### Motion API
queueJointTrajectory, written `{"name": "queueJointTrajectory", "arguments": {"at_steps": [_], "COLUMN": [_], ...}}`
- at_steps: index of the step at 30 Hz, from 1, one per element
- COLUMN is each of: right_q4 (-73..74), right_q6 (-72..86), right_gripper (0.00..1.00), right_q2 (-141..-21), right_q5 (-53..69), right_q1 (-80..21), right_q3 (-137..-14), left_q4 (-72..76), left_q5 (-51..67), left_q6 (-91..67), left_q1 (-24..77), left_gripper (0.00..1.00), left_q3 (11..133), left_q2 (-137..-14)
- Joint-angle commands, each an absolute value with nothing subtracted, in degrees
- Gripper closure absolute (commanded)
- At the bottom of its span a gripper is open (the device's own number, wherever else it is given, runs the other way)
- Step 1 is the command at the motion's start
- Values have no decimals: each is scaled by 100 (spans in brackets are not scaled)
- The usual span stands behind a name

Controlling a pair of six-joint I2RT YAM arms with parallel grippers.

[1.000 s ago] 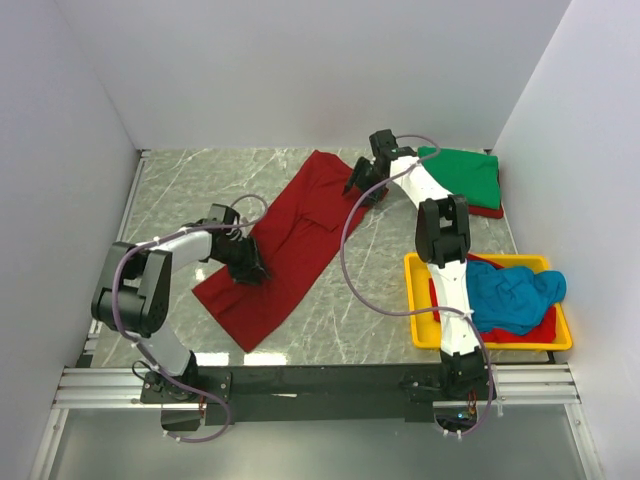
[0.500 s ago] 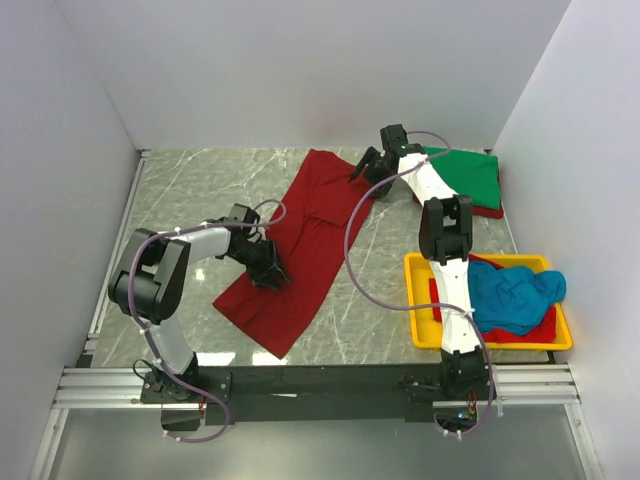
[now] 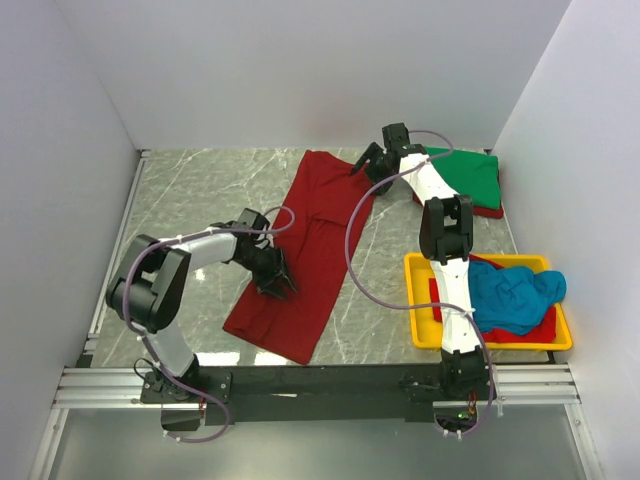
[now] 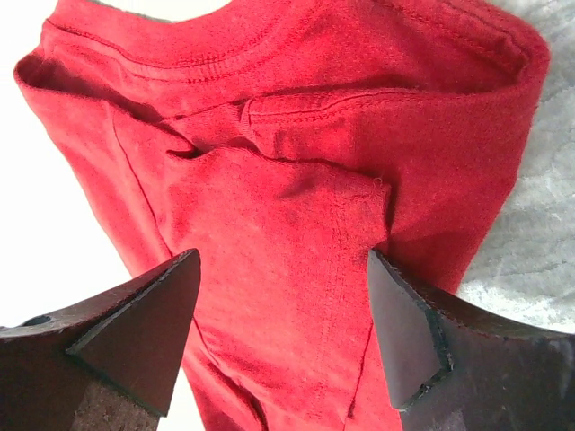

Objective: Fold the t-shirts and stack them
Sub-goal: Fold the tshirt

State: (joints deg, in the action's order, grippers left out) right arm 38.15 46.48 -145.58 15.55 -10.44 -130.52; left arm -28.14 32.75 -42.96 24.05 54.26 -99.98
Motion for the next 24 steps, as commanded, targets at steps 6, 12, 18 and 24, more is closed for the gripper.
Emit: {"name": "queueJointTrajectory", "arguments": {"at_steps": [6, 12, 18, 24], "right_q4": [3445, 3357, 3770, 3525], "right_q6": [4377, 4026, 3472, 3506], "right_gripper": [18, 17, 16, 15], "right_q2": [-14055, -12878, -11542, -10328], "right_q5": [1626, 1380, 1126, 1160], "right_q1": [-1028, -1116, -1598, -2354], "right_q3": [-13123, -12253, -10576, -8211], "left_q4": [-3708, -4104, -4412, -4465], "left_q5": [2753, 2127, 1635, 1416], "left_q6": [-4035, -3595, -3024, -2813], "left_q1": [2356, 1496, 713, 703], "left_gripper": [51, 51, 51, 51], "left_q3": [5897, 5652, 5396, 5177], "left_q2": [-8782, -8376, -8262, -8174]}}
